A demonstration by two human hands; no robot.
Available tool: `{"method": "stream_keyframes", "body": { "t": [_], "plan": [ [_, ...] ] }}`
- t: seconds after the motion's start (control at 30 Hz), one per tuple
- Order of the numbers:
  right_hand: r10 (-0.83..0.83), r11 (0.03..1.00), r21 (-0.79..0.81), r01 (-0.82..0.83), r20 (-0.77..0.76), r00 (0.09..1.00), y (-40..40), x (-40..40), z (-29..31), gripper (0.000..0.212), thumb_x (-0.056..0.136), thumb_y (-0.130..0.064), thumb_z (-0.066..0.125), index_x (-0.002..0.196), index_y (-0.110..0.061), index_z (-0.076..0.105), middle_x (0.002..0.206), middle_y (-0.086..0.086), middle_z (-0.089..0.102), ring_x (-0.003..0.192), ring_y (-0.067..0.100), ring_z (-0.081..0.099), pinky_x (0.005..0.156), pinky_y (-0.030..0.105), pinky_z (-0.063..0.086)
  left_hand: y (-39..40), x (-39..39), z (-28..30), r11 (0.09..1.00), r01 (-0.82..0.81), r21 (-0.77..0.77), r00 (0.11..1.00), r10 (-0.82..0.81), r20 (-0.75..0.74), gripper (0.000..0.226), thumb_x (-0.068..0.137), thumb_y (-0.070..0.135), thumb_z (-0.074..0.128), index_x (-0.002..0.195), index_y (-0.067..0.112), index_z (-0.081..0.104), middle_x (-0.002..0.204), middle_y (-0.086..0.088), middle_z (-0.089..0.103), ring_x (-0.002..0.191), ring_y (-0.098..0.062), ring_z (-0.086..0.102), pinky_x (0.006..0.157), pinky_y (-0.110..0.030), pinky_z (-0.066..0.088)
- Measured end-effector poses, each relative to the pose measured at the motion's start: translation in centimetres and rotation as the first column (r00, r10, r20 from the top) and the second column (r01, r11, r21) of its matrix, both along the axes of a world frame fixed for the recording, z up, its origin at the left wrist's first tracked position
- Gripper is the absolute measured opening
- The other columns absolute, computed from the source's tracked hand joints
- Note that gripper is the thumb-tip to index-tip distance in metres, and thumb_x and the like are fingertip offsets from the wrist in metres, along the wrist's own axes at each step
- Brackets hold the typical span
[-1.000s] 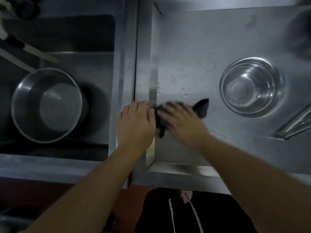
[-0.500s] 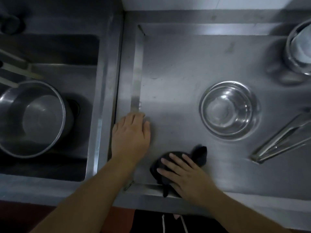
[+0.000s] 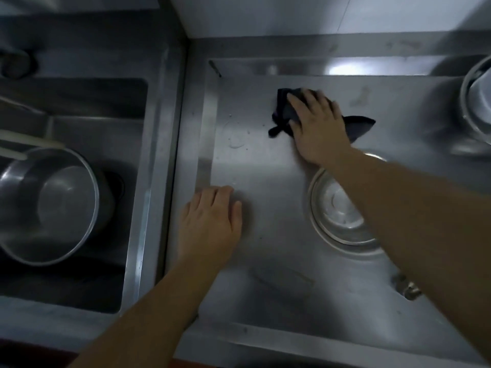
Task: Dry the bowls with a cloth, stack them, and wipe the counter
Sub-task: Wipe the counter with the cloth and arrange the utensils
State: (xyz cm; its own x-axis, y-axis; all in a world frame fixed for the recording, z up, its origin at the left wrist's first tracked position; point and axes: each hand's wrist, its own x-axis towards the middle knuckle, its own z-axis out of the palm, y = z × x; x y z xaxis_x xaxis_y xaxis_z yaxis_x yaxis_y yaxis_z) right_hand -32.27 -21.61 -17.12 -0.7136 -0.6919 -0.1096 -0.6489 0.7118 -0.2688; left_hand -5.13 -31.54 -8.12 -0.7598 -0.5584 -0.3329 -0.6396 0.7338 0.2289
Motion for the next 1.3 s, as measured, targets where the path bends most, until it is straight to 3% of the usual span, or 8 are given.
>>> {"method": "stream_keyframes", "body": {
  "t": [0.3,0.4,0.5,0.6,0.9,1.07,1.17,1.3],
  "plan": [
    [0.643,0.765,-0.031,-0.643,-0.016,0.766,4.0,5.0,-1.2,0.054,0.106,-0.044,0.044,0.158,-0.029,0.044,0.167,0.002,0.039,0.156,0.028,0.033,0.127,0.048,0.024,-2.4,-3.6,-0.6,0.998,-0.020,-0.052,1.000,0.021,0.015,0.038,0.106,0.037,0.051,0.138,0.018,0.061,0.135,-0.007,0.063,0.126,-0.031,0.057,0.104,-0.047,0.044],
    [0.100,0.990,-0.092,-0.109,-0.095,0.990,2.6,-1.1,-1.0,0.054,0.106,-0.035,0.048,0.157,-0.017,0.046,0.162,0.015,0.044,0.149,0.039,0.041,0.122,0.051,0.029,-4.0,-4.1,-0.8,0.997,-0.043,-0.070,0.999,0.042,-0.012,0.045,0.105,0.043,0.043,0.140,0.019,0.059,0.139,-0.007,0.061,0.129,-0.031,0.056,0.106,-0.050,0.045],
    [-0.442,0.894,-0.096,0.438,-0.024,0.897,-1.1,-3.6,-0.4,0.061,0.110,-0.036,0.037,0.166,-0.022,0.021,0.174,0.011,0.017,0.160,0.036,0.016,0.128,0.054,0.012,-5.2,-4.0,-0.9,0.996,-0.055,-0.072,0.998,0.053,-0.036,0.052,0.104,0.049,0.030,0.138,0.020,0.057,0.137,-0.006,0.060,0.124,-0.029,0.056,0.104,-0.048,0.048],
    [-0.610,0.788,-0.089,0.609,0.013,0.792,-6.9,-2.0,-0.5,0.064,0.110,-0.034,0.035,0.168,-0.023,0.011,0.176,0.010,0.007,0.161,0.036,0.007,0.129,0.055,0.006,-6.1,-3.6,-1.0,0.995,-0.068,-0.076,0.997,0.064,-0.050,0.048,0.105,0.045,0.031,0.135,0.019,0.057,0.131,-0.006,0.061,0.120,-0.028,0.058,0.100,-0.045,0.049],
    [0.219,0.965,-0.156,-0.211,0.035,0.975,-10.8,10.8,-1.3,0.058,0.104,-0.038,0.044,0.160,-0.023,0.039,0.167,0.007,0.038,0.155,0.034,0.030,0.126,0.051,0.016,-8.9,-2.5,0.0,0.991,-0.076,-0.113,0.996,0.071,-0.050,0.035,0.107,0.037,0.047,0.137,0.020,0.058,0.136,-0.004,0.059,0.125,-0.027,0.055,0.103,-0.045,0.043],
    [0.796,0.606,-0.041,-0.795,0.017,0.606,1.2,19.8,-2.5,0.061,0.097,-0.047,0.048,0.156,-0.034,0.044,0.168,-0.001,0.036,0.155,0.033,0.030,0.125,0.051,0.009,-9.5,-3.1,-0.1,0.992,-0.096,-0.087,0.994,0.090,-0.069,0.038,0.107,0.036,0.046,0.141,0.021,0.056,0.141,-0.003,0.057,0.131,-0.026,0.051,0.108,-0.043,0.039],
    [0.881,0.473,0.018,-0.881,-0.027,0.472,3.2,20.1,-3.1,0.065,0.095,-0.048,0.054,0.158,-0.037,0.043,0.167,-0.004,0.038,0.155,0.028,0.033,0.127,0.049,0.014,-9.7,-3.0,-0.4,0.990,-0.110,-0.090,0.990,0.101,-0.096,0.037,0.107,0.035,0.048,0.140,0.020,0.057,0.140,-0.003,0.057,0.131,-0.026,0.051,0.107,-0.042,0.039],
    [0.638,0.770,0.015,-0.638,-0.040,0.769,-4.1,11.5,-3.1,0.061,0.096,-0.041,0.058,0.154,-0.032,0.043,0.162,0.003,0.042,0.147,0.034,0.039,0.117,0.054,0.031,-9.9,-2.1,-0.3,0.987,-0.124,-0.098,0.985,0.111,-0.131,0.034,0.107,0.034,0.049,0.138,0.022,0.058,0.137,-0.002,0.059,0.128,-0.026,0.052,0.104,-0.043,0.040]
  ]
}}
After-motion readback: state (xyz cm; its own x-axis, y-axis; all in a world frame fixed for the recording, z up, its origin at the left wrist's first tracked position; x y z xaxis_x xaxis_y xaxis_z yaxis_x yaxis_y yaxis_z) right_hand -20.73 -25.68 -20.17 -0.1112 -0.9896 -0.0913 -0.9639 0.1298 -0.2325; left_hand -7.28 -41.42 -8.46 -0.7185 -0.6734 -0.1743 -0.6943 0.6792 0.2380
